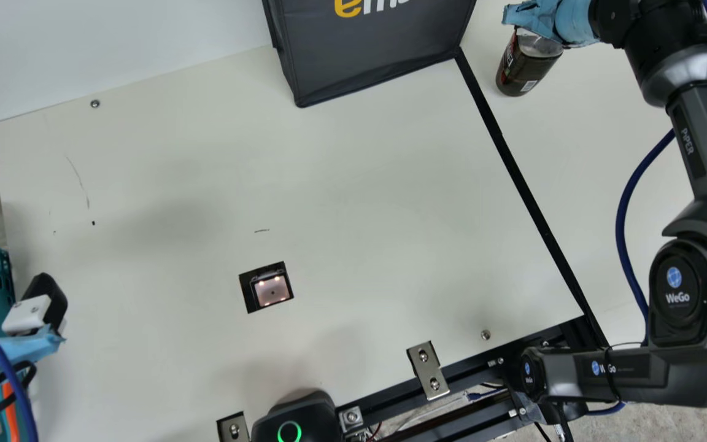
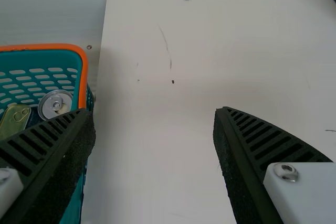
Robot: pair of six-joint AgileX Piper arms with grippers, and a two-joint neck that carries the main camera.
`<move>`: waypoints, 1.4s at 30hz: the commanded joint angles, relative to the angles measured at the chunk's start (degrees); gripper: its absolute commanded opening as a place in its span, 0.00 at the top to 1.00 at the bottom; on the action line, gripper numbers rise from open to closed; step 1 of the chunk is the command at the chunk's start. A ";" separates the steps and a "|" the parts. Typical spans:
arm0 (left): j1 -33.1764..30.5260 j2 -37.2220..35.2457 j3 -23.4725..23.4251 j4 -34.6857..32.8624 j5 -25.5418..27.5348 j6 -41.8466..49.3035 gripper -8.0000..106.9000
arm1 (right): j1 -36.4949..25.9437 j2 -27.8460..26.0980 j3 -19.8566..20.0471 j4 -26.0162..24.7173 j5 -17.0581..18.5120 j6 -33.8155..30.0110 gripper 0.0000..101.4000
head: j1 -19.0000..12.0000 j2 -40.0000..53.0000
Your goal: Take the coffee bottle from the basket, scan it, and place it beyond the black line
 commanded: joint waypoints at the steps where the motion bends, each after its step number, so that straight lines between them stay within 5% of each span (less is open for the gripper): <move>1: 0.00 0.00 0.00 0.00 0.00 0.00 0.15 | 0.04 0.12 0.21 0.06 -0.18 0.27 1.00 | -1.57 -0.13; 19: 0.00 0.00 0.00 0.00 0.00 0.00 0.15 | -0.30 1.39 1.71 1.37 -2.37 1.12 1.00 | -1.57 -0.13; 42: 0.00 0.00 0.00 0.00 0.00 0.00 0.15 | -1.02 0.98 -0.50 2.72 -0.87 -0.63 0.24 | -1.57 -0.13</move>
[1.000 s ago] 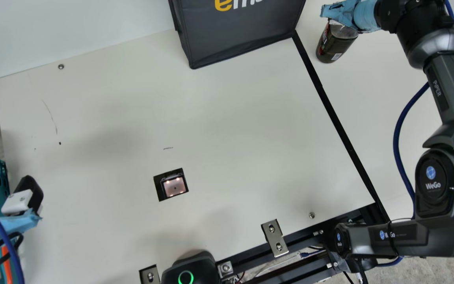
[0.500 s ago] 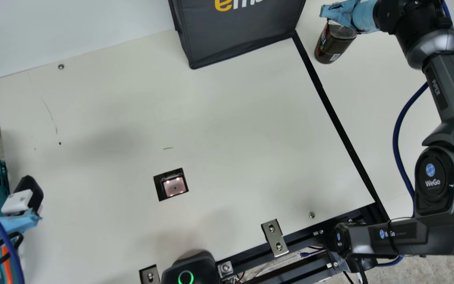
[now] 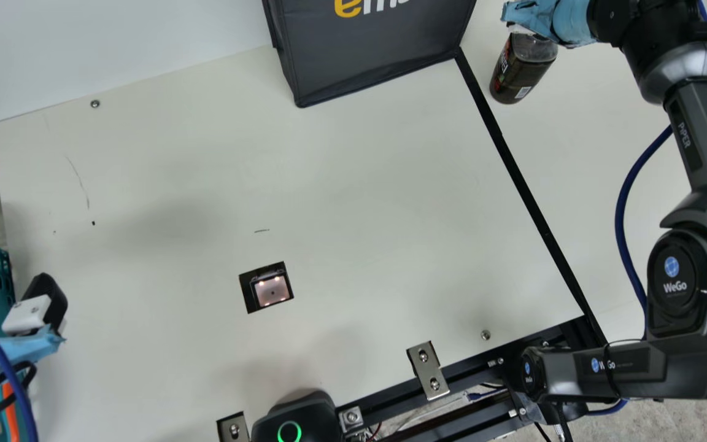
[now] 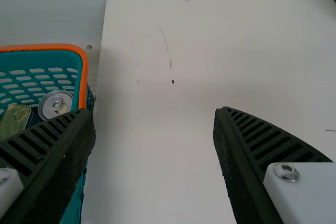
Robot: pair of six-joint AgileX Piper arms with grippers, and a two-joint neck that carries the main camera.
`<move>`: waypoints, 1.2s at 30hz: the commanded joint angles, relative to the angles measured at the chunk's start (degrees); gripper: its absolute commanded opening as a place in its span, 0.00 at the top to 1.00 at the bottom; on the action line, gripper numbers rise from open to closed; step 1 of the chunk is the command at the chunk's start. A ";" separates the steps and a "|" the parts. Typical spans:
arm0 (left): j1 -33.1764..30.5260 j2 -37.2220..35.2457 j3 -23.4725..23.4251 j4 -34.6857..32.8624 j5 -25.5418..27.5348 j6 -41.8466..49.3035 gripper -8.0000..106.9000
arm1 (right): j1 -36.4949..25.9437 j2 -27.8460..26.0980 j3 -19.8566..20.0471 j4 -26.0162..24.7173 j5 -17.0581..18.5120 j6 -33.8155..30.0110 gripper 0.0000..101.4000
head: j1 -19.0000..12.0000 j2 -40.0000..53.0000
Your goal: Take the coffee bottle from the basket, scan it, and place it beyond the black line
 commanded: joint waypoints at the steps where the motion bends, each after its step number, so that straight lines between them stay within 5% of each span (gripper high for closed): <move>1: 0.00 0.00 0.00 0.00 0.00 0.00 0.15 | -0.05 -0.17 -0.31 0.03 0.19 -0.17 0.21 | -1.57 -0.05; 5: 0.00 0.00 0.00 0.00 0.00 0.00 0.15 | -0.09 -0.47 -1.05 0.17 0.80 -0.44 0.10 | -1.57 -0.05; 23: 0.00 0.00 0.00 0.00 0.00 0.00 0.15 | 2.76 -6.15 -2.14 2.06 4.29 -1.87 0.10 | -1.57 -0.05; 36: 0.00 0.00 0.00 0.00 0.00 0.00 0.15 | 7.78 -12.98 2.54 2.00 5.44 -1.07 0.10 | -1.57 -0.05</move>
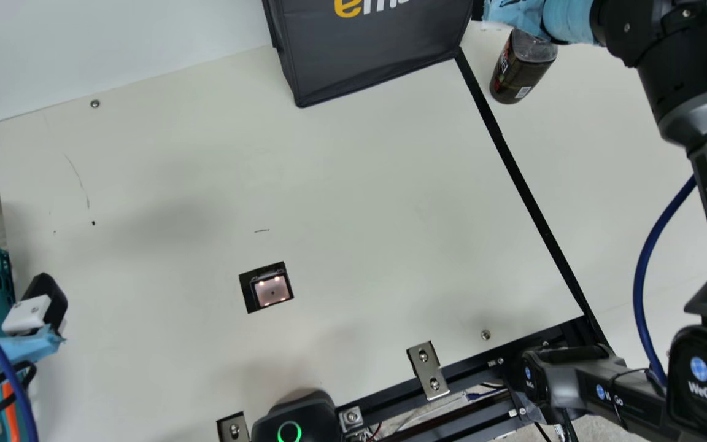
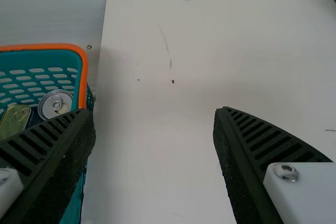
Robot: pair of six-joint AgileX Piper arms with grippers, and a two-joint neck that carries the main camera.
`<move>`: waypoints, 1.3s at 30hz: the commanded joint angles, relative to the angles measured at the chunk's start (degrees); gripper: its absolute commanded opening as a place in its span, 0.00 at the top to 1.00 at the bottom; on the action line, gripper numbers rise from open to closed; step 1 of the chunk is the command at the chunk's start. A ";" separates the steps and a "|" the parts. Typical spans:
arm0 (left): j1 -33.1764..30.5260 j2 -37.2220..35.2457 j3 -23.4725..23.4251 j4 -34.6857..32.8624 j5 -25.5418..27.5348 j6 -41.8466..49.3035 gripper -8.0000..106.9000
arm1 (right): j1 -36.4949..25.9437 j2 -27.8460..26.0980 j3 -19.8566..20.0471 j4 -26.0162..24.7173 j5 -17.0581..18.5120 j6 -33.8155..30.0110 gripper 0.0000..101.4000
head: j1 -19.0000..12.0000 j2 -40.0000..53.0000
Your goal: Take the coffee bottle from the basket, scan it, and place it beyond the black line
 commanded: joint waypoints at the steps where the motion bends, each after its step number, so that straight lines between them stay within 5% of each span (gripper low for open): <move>1: 0.00 0.00 0.00 0.00 0.00 0.00 0.15 | 0.84 -1.12 0.96 -0.38 -0.07 0.39 0.10 | -1.57 -0.13; 26: 0.00 0.00 0.00 0.00 0.00 0.00 0.15 | 12.88 -13.04 13.45 -6.30 -0.04 8.73 0.10 | -1.57 -0.13; 39: 0.00 0.00 0.00 0.00 0.00 0.00 0.15 | 14.83 -19.21 18.91 -5.65 1.03 6.89 0.10 | -1.57 -0.13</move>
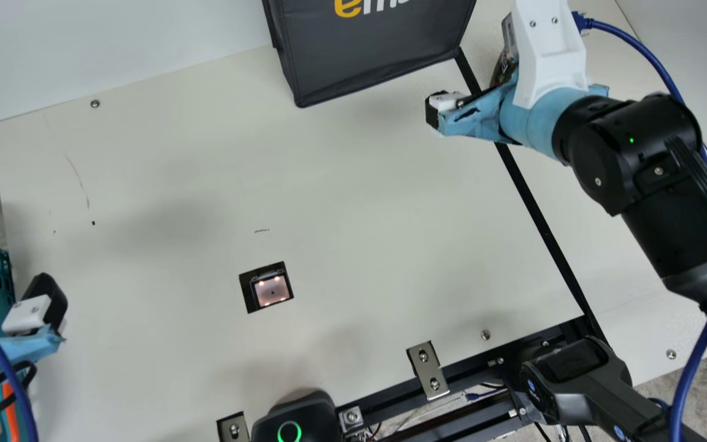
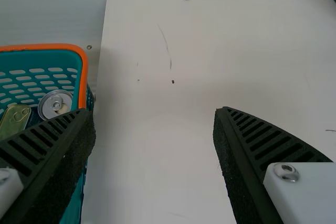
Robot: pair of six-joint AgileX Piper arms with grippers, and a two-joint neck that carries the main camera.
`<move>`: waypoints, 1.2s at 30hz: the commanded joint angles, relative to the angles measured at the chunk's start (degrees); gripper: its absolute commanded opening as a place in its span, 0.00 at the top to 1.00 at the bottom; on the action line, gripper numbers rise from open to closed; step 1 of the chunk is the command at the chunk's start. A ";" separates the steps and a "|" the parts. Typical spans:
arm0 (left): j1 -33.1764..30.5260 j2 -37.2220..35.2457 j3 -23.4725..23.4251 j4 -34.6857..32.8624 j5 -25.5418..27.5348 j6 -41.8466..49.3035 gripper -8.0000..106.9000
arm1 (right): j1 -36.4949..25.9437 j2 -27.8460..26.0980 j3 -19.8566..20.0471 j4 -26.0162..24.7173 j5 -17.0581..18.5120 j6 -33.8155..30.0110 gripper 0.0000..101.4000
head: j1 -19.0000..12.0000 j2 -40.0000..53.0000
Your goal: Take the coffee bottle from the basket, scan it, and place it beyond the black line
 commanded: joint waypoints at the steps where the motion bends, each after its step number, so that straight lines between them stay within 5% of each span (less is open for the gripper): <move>1: 0.00 0.00 0.00 0.00 0.00 0.00 0.15 | -0.09 -0.76 0.49 0.60 0.34 -1.04 0.10 | -1.57 -0.13; 32: 0.00 0.00 0.00 0.00 0.00 0.00 0.15 | -0.81 -10.62 6.44 4.41 4.52 -7.43 0.10 | -1.57 -0.13; 36: -0.23 -0.70 -3.40 0.82 4.01 -0.70 0.15 | -1.33 -12.70 3.09 4.78 8.58 -8.98 0.10 | -1.57 5.19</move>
